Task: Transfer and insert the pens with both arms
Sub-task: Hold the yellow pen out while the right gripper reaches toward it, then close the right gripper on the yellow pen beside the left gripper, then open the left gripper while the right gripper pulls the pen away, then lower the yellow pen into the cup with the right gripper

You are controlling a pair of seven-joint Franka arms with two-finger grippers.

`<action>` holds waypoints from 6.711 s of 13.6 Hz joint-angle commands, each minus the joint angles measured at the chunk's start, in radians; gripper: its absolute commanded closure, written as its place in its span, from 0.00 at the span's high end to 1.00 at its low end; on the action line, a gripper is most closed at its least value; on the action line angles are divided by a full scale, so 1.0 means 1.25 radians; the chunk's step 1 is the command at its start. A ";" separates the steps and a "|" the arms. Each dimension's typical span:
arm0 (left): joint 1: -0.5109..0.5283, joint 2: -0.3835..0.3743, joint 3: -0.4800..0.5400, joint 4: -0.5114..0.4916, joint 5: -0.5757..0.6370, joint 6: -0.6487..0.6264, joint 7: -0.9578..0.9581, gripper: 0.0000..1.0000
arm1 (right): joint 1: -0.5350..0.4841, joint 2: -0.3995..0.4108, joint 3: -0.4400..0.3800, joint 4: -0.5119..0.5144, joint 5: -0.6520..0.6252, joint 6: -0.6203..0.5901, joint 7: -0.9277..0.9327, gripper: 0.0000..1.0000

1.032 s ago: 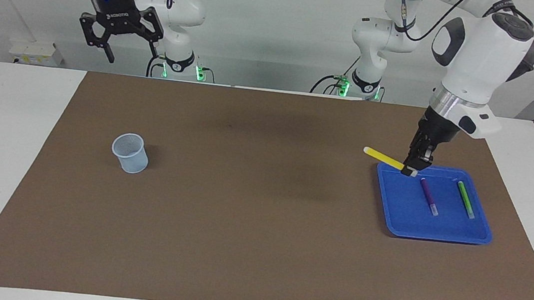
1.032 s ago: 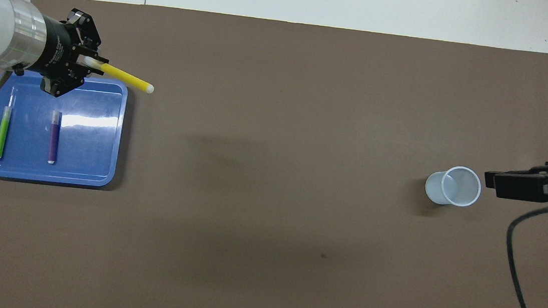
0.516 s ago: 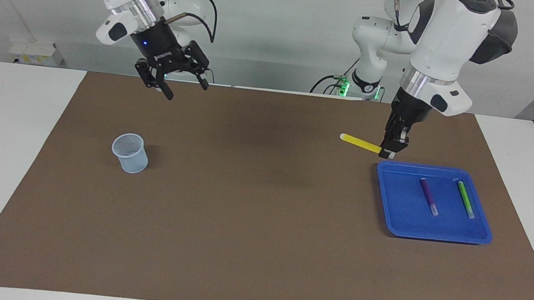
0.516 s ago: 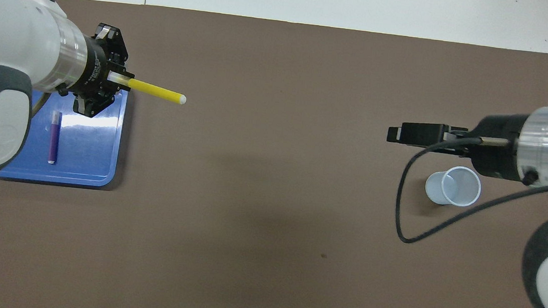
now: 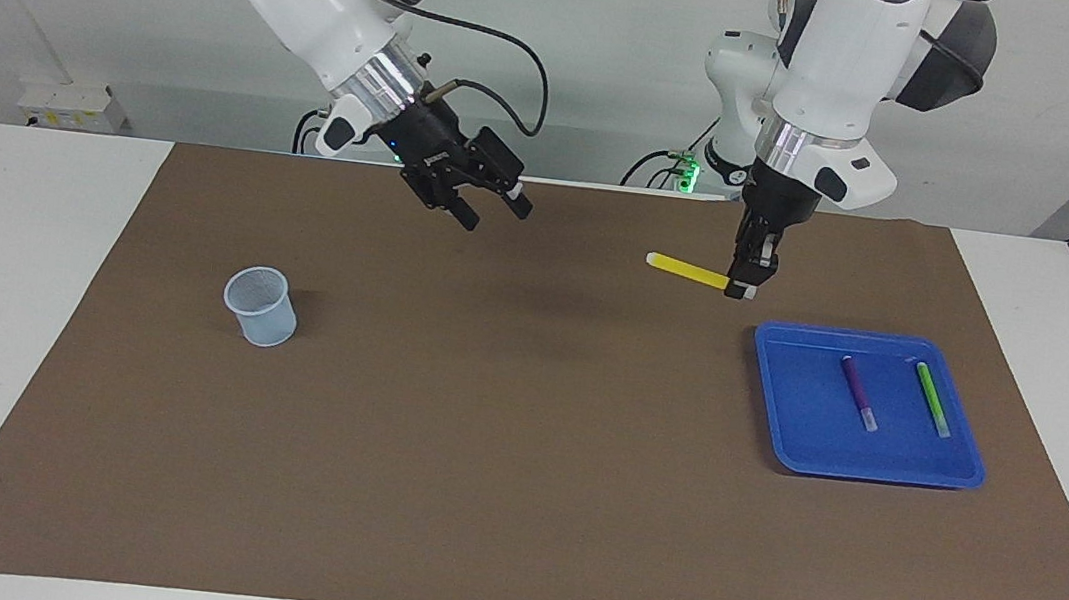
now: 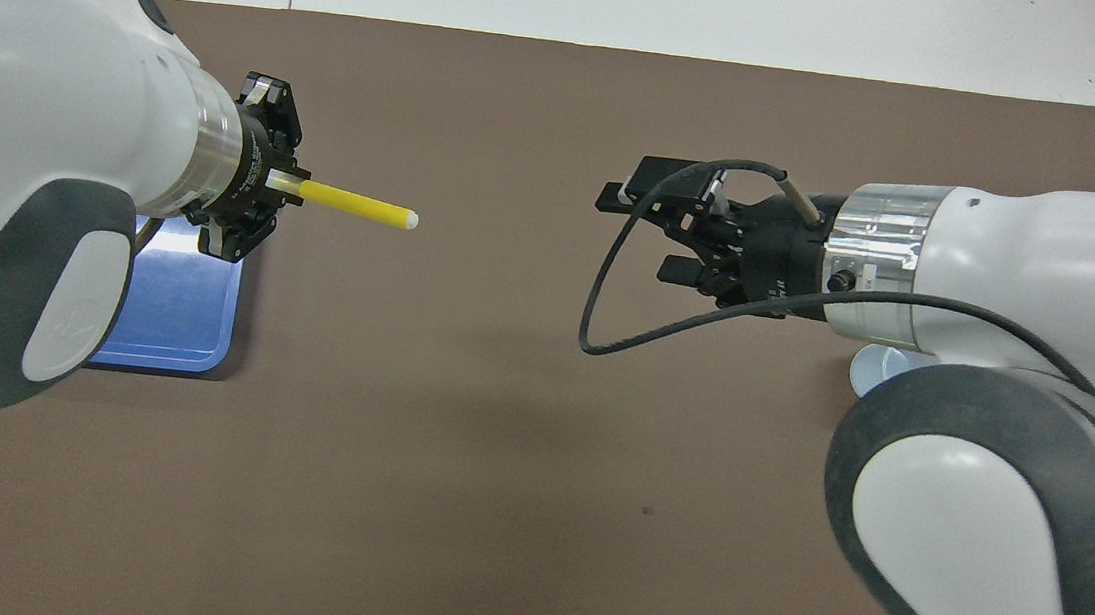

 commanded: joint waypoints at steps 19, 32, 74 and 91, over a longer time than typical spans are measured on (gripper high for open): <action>-0.040 -0.037 0.005 -0.013 0.015 -0.014 -0.048 0.00 | 0.205 0.097 -0.004 -0.003 0.341 0.309 0.097 0.66; -0.040 -0.041 0.005 -0.013 0.015 -0.017 -0.046 0.00 | 0.221 0.103 -0.004 -0.002 0.342 0.351 0.100 0.42; -0.029 -0.068 0.005 -0.038 0.007 -0.002 -0.034 0.75 | 0.110 0.104 -0.007 -0.008 0.033 0.147 -0.136 0.00; 0.304 -0.193 0.016 -0.318 -0.100 0.026 1.196 0.64 | -0.221 0.038 -0.010 -0.009 -0.708 -0.354 -0.875 0.00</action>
